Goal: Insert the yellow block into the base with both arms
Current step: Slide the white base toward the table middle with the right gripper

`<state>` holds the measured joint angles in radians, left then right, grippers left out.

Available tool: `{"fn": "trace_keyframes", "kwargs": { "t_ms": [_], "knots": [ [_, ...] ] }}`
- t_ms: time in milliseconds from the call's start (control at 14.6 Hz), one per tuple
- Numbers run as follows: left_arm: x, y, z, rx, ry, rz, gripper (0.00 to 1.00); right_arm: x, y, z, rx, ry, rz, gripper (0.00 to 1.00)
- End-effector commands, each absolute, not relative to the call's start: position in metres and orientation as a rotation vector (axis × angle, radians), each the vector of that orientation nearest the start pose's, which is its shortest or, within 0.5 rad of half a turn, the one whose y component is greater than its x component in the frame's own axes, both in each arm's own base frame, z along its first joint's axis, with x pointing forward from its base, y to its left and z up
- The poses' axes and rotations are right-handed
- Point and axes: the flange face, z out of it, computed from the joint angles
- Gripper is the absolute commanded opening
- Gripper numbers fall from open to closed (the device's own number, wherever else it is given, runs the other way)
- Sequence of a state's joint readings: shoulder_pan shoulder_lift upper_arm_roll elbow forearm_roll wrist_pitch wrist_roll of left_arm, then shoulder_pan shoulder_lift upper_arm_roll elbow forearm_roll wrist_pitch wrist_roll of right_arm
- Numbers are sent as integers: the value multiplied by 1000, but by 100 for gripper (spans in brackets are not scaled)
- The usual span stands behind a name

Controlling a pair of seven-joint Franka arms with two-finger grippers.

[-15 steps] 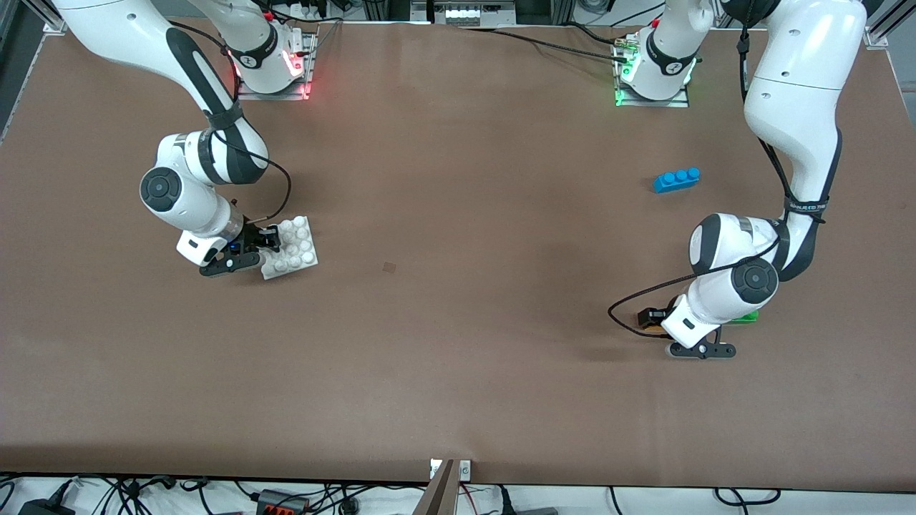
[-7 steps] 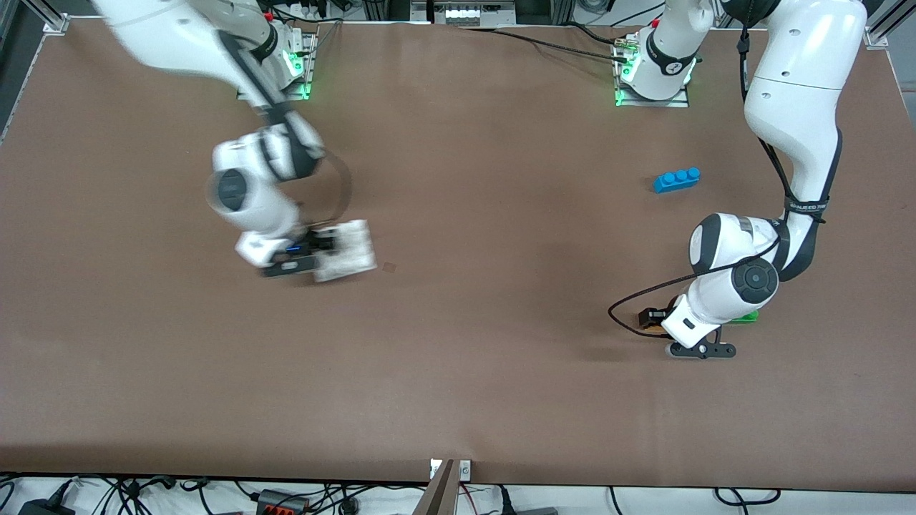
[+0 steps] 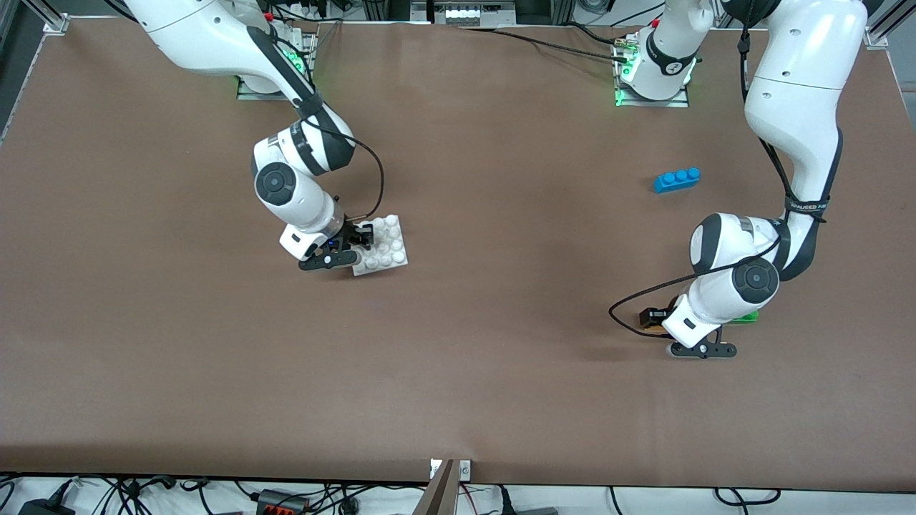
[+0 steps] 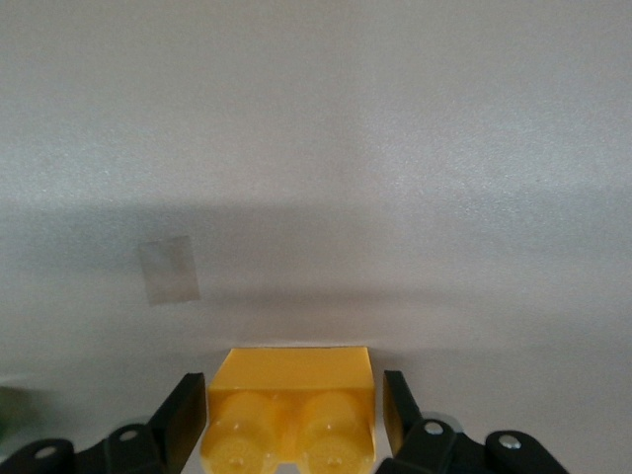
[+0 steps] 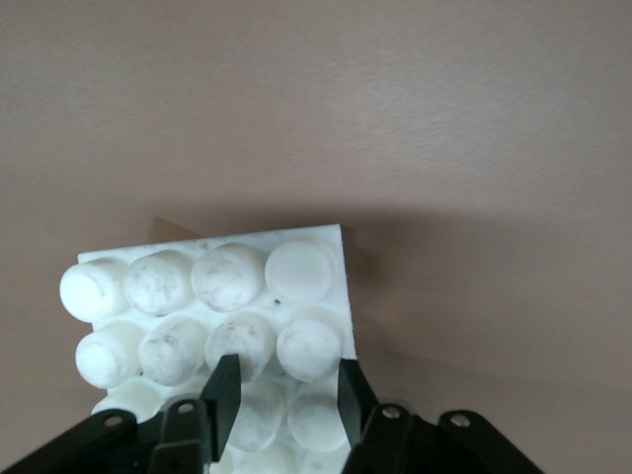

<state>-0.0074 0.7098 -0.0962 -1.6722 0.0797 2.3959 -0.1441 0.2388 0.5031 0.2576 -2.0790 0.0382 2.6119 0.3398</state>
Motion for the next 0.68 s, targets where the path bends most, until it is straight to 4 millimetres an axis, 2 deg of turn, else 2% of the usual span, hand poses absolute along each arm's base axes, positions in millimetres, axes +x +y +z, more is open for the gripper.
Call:
{"fn": "trace_keyframes", "kwargs": {
  "t_ms": [0, 205, 478, 615],
  "knots": [
    [674, -61, 201, -3136, 22, -33, 75, 516, 325, 179, -2973, -66, 31, 47],
    [674, -61, 201, -3136, 24, -28, 74, 517, 354, 185, -2954, 2, 11, 47],
    [674, -61, 205, -3135, 27, -33, 71, 504, 406, 189, -2928, 81, 5, 47],
    [674, -62, 206, -3136, 26, -35, 70, 504, 432, 188, -2904, 152, 4, 47]
  ]
}}
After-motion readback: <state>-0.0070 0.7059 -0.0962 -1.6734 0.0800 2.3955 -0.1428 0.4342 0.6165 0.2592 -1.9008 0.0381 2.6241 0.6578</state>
